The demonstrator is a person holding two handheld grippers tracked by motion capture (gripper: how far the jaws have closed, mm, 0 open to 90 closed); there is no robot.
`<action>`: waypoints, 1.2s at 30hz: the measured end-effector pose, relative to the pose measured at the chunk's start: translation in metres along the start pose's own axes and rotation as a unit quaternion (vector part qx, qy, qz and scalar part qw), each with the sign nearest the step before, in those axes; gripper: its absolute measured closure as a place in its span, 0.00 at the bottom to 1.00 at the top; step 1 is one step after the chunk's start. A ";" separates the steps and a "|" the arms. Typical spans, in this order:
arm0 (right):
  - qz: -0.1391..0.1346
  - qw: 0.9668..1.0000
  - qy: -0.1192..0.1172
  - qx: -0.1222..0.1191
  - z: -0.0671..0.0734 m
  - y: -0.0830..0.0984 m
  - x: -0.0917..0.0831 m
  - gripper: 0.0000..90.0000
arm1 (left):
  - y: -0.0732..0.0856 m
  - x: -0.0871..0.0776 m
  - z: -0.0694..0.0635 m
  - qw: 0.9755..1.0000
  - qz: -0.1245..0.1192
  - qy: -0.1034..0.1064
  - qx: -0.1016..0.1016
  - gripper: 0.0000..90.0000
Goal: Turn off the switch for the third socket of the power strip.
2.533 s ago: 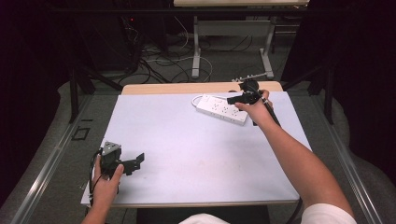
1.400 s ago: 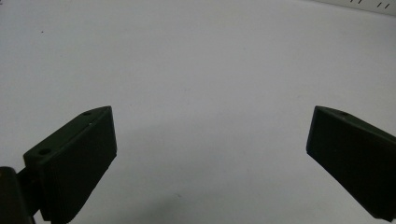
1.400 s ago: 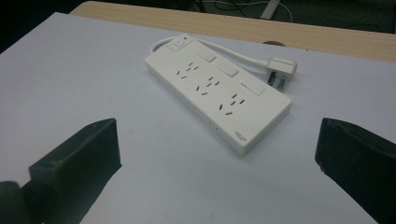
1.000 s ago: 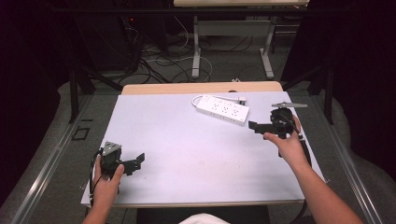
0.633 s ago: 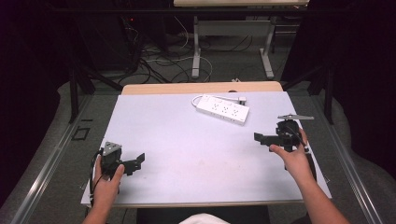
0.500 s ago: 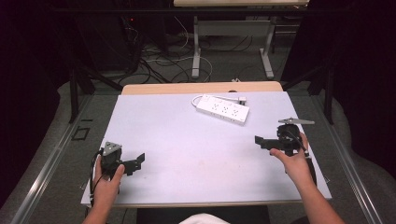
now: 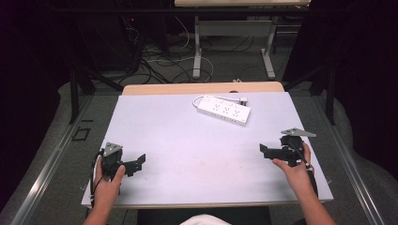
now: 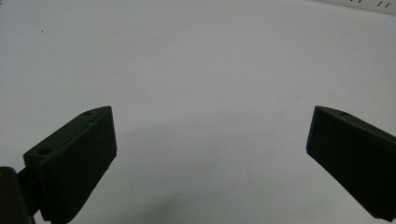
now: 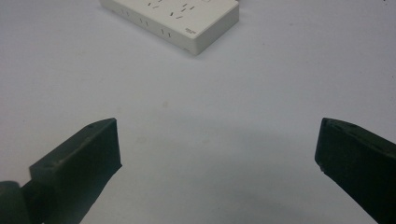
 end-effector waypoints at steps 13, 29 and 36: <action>0.002 0.999 0.033 0.019 -0.024 0.020 0.009 0.00 | 0.000 0.001 0.001 1.000 0.001 0.000 0.001 0.02; 0.008 0.997 0.064 0.047 -0.051 0.030 0.015 0.00 | -0.001 0.002 0.001 1.000 -0.003 0.003 0.002 0.02; 0.011 0.997 0.062 0.050 -0.050 0.032 0.018 0.00 | -0.001 0.002 0.001 1.000 -0.003 0.002 0.002 0.02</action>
Point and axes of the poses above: each handheld gripper's, and its own axes: x roughly forward along the jaws, y roughly out of its underside, z roughly to its left, the point moved 8 cm from there along x, roughly forward along the jaws, and after that the axes turned 4 degrees about -y, right-handed, at the moved point
